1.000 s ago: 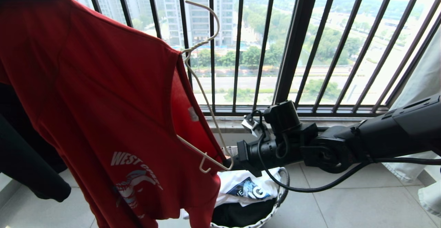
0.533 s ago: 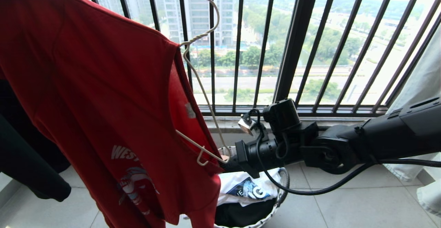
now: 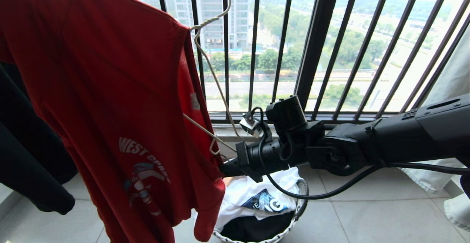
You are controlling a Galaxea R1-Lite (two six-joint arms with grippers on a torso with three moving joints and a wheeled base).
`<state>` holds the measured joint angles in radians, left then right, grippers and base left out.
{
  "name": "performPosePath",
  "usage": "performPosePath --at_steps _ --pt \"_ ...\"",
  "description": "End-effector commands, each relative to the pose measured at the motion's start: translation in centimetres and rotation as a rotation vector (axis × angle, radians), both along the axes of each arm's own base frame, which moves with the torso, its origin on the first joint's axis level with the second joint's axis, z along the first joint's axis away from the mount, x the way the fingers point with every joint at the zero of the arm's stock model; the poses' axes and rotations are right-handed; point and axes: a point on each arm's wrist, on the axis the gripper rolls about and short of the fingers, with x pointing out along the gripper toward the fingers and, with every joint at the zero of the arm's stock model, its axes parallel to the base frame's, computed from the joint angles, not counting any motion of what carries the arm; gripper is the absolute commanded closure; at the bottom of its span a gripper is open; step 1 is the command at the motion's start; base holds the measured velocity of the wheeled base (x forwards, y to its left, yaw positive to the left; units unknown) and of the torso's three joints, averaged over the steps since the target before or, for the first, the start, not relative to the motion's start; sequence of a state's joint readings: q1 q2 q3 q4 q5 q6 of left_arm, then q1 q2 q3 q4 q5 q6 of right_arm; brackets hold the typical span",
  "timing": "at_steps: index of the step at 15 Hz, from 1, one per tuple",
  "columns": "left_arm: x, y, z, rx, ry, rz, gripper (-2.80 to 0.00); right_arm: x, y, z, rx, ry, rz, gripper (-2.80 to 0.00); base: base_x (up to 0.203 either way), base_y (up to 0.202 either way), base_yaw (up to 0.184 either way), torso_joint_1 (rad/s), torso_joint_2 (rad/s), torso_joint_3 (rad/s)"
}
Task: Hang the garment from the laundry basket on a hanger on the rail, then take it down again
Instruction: Hang the clothes on the clothes rack
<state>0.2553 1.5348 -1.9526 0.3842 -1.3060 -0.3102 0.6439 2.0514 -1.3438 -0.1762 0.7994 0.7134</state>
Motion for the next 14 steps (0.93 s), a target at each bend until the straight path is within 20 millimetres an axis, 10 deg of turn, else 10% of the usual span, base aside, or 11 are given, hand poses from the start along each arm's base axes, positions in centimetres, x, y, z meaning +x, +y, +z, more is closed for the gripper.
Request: performPosePath --at_steps 1,14 --pt "1.1 0.2 0.0 -0.023 0.013 0.013 0.0 0.3 0.0 -0.1 0.002 0.005 -0.002 0.0 0.0 0.0 0.0 0.0 0.0 0.0" --pt "0.8 0.1 -0.1 -0.03 0.003 0.043 0.0 2.5 -4.4 1.2 0.009 -0.005 -0.125 0.0 0.0 0.0 0.0 0.0 0.0 0.0"
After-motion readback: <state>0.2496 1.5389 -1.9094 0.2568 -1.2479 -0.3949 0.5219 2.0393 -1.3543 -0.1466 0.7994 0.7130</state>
